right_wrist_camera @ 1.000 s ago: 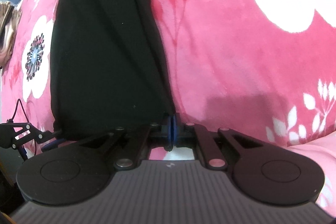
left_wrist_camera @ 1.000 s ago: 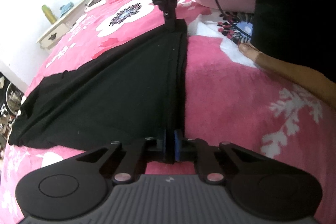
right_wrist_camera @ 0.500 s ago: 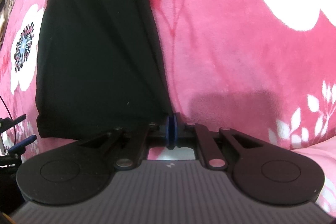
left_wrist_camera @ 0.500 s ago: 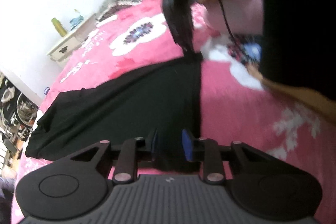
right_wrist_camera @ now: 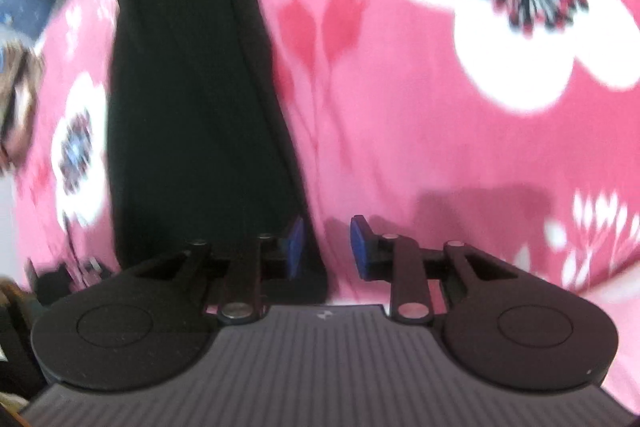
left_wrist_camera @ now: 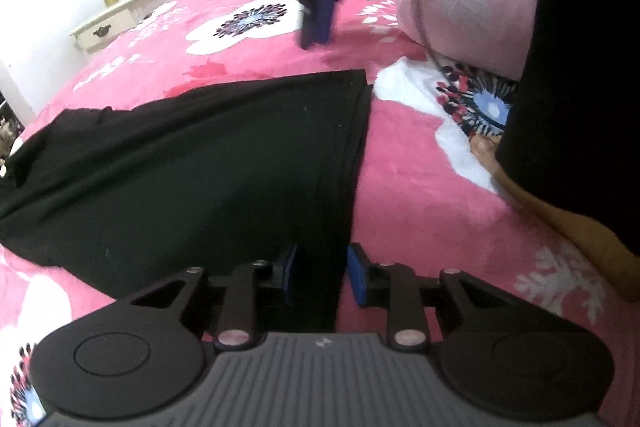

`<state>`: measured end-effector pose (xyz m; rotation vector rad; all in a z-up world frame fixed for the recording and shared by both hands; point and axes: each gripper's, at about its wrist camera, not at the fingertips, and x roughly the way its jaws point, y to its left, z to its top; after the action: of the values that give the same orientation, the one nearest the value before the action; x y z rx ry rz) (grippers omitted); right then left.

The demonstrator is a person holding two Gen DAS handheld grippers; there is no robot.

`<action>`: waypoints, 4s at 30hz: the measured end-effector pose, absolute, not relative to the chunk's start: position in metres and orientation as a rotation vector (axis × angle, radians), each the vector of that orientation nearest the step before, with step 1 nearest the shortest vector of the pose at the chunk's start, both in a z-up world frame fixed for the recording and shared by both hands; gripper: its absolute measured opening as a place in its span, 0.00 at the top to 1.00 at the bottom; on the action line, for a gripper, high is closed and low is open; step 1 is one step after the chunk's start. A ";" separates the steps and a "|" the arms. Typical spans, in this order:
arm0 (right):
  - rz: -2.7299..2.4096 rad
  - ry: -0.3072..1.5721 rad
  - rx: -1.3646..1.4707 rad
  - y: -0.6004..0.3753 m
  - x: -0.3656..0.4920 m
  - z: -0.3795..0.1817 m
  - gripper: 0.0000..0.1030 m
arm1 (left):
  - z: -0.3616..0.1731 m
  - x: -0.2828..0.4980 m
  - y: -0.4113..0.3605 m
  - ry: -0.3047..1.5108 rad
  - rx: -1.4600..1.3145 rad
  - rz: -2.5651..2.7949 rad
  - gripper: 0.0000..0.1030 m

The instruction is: Fold clothes

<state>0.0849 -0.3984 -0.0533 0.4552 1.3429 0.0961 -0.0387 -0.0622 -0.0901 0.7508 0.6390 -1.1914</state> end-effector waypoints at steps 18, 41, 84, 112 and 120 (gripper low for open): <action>0.222 1.233 0.311 -0.347 0.167 -0.088 0.78 | -0.092 -0.044 -0.056 0.580 0.742 -1.228 0.72; 0.097 1.137 0.302 -0.361 0.168 -0.092 0.99 | -0.094 -0.047 -0.053 0.547 0.764 -1.237 0.72; 0.185 1.504 0.446 -0.378 0.035 -0.066 0.98 | -0.070 -0.042 -0.033 0.563 0.783 -1.314 0.95; 0.128 1.615 0.662 -0.398 0.039 -0.085 0.98 | -0.062 -0.033 -0.016 0.598 0.824 -1.373 1.00; 0.084 1.630 0.504 -0.393 0.042 -0.099 0.98 | -0.069 -0.037 -0.021 0.614 0.846 -1.382 0.99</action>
<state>0.0422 -0.3927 -0.0993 0.5035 1.6300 0.0836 -0.0373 -0.0206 -0.0694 0.8456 0.6136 -1.3820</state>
